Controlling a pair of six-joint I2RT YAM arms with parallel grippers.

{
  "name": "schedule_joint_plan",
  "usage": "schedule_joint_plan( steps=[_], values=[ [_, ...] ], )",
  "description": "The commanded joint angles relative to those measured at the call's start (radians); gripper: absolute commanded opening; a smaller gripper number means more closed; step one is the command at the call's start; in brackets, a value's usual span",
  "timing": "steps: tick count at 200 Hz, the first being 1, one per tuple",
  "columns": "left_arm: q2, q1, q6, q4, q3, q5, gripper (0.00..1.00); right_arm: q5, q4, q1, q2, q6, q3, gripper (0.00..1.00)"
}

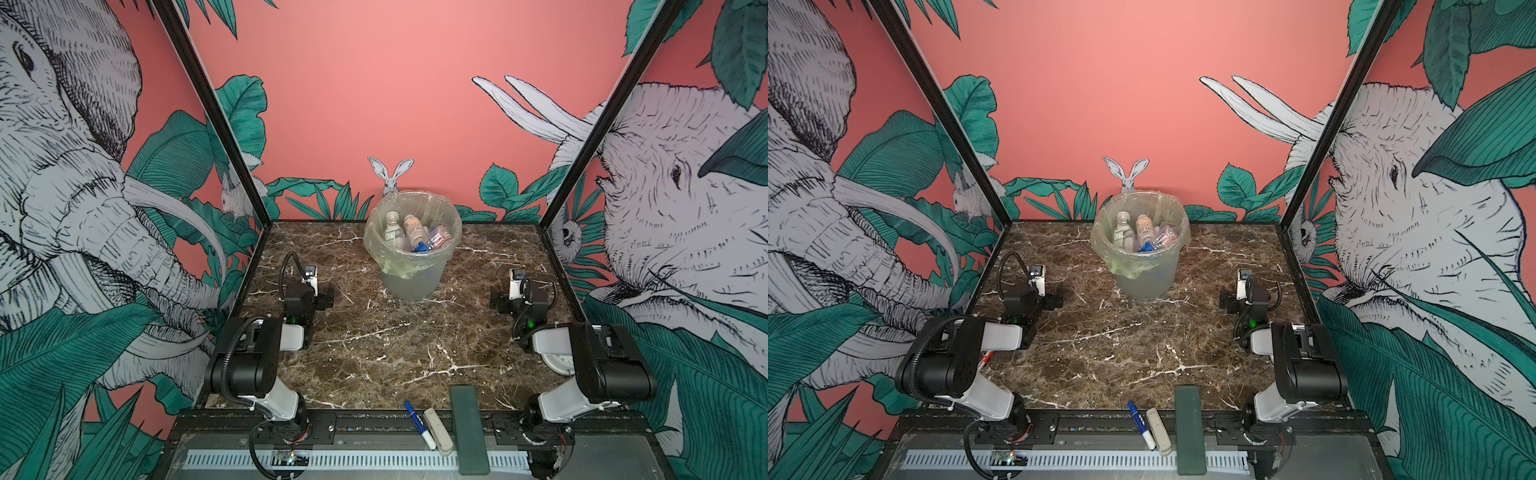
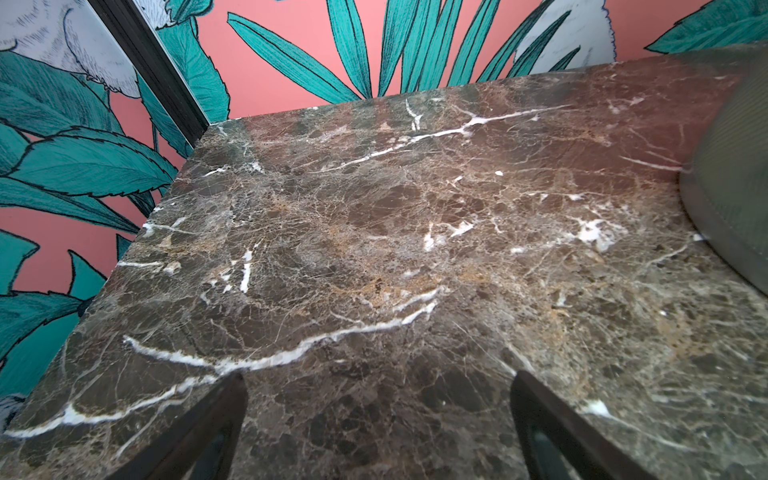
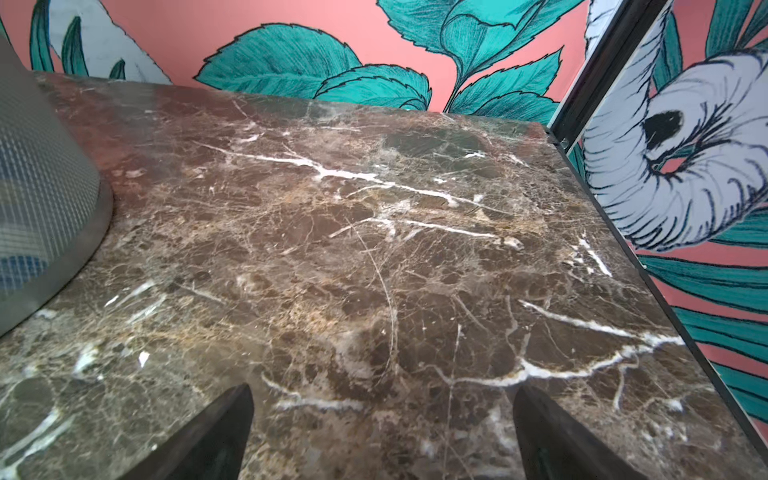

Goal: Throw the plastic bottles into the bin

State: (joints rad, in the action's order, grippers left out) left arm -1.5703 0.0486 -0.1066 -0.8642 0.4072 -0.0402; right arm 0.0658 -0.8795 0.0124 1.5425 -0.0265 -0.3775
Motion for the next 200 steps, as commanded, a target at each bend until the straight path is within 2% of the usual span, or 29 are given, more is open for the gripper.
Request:
schedule_joint_plan(
  steps=[1,35,76,200],
  values=[
    [0.019,-0.005,-0.013,0.008,0.01,0.013,1.0,0.032,-0.033,0.003,0.005,0.015,-0.012,0.99],
    [0.019,-0.005,-0.014,0.008,0.01,0.011,1.0,0.027,-0.039,0.002,0.007,0.017,-0.011,0.99],
    [0.02,-0.006,-0.014,0.008,0.01,0.013,1.0,-0.059,-0.021,-0.013,0.006,0.027,-0.018,0.99],
    [0.018,-0.006,-0.013,0.009,0.01,0.013,1.0,-0.064,-0.023,-0.015,0.005,0.025,-0.017,0.99]
  ],
)
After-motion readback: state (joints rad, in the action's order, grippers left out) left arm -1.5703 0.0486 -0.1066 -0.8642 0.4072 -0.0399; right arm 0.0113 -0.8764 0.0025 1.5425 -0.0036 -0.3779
